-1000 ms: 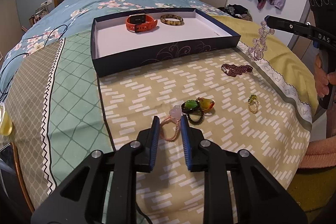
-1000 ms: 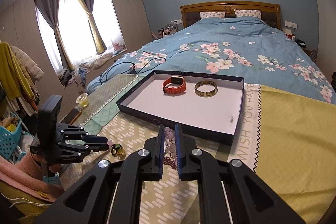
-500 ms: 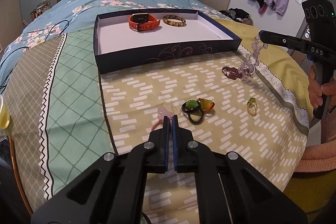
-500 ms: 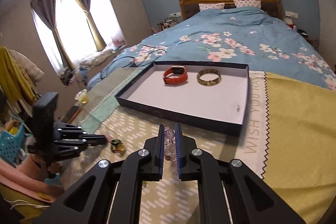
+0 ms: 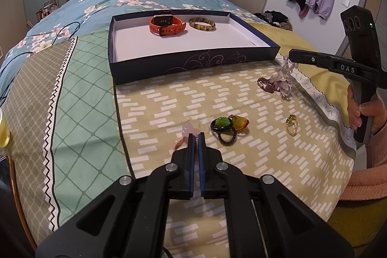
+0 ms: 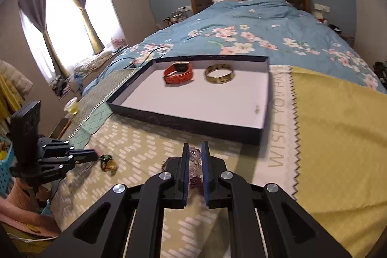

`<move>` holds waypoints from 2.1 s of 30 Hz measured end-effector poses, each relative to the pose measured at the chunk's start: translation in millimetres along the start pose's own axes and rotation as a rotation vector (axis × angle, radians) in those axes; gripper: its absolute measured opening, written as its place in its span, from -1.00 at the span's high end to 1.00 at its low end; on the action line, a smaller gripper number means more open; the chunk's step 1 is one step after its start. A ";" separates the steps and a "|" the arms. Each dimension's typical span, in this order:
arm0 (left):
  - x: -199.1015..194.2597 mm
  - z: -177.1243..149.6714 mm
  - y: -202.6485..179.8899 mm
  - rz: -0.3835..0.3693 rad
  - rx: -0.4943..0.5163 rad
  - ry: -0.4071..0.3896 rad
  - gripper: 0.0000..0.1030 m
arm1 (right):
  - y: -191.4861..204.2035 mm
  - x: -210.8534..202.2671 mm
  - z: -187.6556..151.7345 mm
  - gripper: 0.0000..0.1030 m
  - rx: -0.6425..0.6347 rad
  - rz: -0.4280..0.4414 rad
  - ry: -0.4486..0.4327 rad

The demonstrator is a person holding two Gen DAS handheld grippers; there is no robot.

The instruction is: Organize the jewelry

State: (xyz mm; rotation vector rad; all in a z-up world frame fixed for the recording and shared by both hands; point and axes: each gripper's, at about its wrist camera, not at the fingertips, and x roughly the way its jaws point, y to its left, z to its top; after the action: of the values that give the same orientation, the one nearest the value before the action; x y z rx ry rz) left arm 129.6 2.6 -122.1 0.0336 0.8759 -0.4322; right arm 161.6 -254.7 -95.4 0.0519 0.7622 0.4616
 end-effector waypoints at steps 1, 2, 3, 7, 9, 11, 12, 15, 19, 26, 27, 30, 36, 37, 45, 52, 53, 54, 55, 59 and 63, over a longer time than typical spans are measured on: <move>0.2 0.2 0.2 -0.001 -0.002 0.000 0.94 | -0.9 -1.1 0.4 0.84 -0.001 -0.007 -0.004; -0.1 -0.6 1.1 -0.001 -0.002 0.000 0.94 | -2.8 -3.2 1.0 0.84 0.012 -0.004 -0.012; 0.0 -0.5 1.3 -0.002 -0.004 0.000 0.94 | -3.9 -6.5 1.9 0.84 0.026 0.029 -0.020; 1.3 -0.6 1.7 -0.002 -0.004 0.001 0.93 | 8.2 -14.2 5.2 0.84 -0.004 0.085 -0.040; 0.5 -0.5 2.2 -0.002 -0.006 0.000 0.93 | 13.4 -12.5 6.2 0.84 -0.019 0.090 -0.037; 0.9 -0.5 1.8 -0.004 -0.006 0.000 0.93 | 10.7 -0.8 5.3 0.84 -0.012 0.070 -0.013; 0.8 -0.3 1.6 -0.004 -0.007 0.000 0.93 | 8.2 4.4 4.1 0.83 0.000 0.069 0.002; 0.8 -0.6 1.7 -0.002 -0.008 -0.002 0.93 | -7.2 20.2 -1.7 0.83 0.045 0.035 0.036; 1.7 -0.2 2.6 -0.002 -0.010 -0.004 0.93 | -14.3 17.9 -6.3 0.84 0.068 0.019 0.031; 1.2 -0.9 2.6 -0.002 -0.012 -0.003 0.93 | -4.8 -15.0 1.2 0.84 0.066 0.111 -0.061; 0.9 -1.0 2.6 -0.001 -0.012 -0.004 0.93 | -0.9 -21.1 4.1 0.84 0.057 0.125 -0.079; 0.7 -1.1 2.6 -0.001 -0.013 -0.005 0.93 | 7.2 -30.6 9.9 0.84 0.039 0.150 -0.106; 0.3 -0.2 2.9 0.001 -0.009 -0.010 0.94 | 13.7 -35.8 15.9 0.84 0.022 0.151 -0.121; 0.1 0.0 2.6 0.001 -0.008 -0.013 0.94 | 13.5 -36.0 17.0 0.84 0.022 0.151 -0.123; -5.9 1.3 1.0 0.000 -0.012 -0.028 0.94 | 14.2 -34.7 22.8 0.96 0.010 0.148 -0.139; -3.1 2.2 4.5 0.011 -0.026 -0.012 0.57 | 11.8 -18.5 12.1 0.83 -0.004 0.102 -0.059; -2.3 2.5 3.8 0.012 -0.022 -0.009 0.56 | 10.8 -14.4 8.3 0.60 -0.006 0.094 -0.037; -2.3 2.3 4.0 0.011 -0.021 -0.008 0.53 | 9.9 -8.3 2.9 0.31 -0.016 0.069 -0.004; -1.8 2.5 3.4 0.010 -0.020 -0.008 0.53 | 9.2 -4.5 -1.4 0.20 -0.022 0.043 0.014; -0.9 2.3 3.4 0.012 -0.018 -0.004 0.54 | 4.1 11.7 -15.7 0.19 -0.015 0.018 0.071; 0.2 2.9 3.0 0.016 -0.019 -0.004 0.55 | -2.1 26.6 -16.8 0.19 0.009 0.020 0.094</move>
State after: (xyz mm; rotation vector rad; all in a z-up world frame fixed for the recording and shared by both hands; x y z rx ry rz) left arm 133.0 4.7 -120.8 0.0222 0.8753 -0.4088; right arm 167.8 -247.4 -125.4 0.0469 0.8569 0.4820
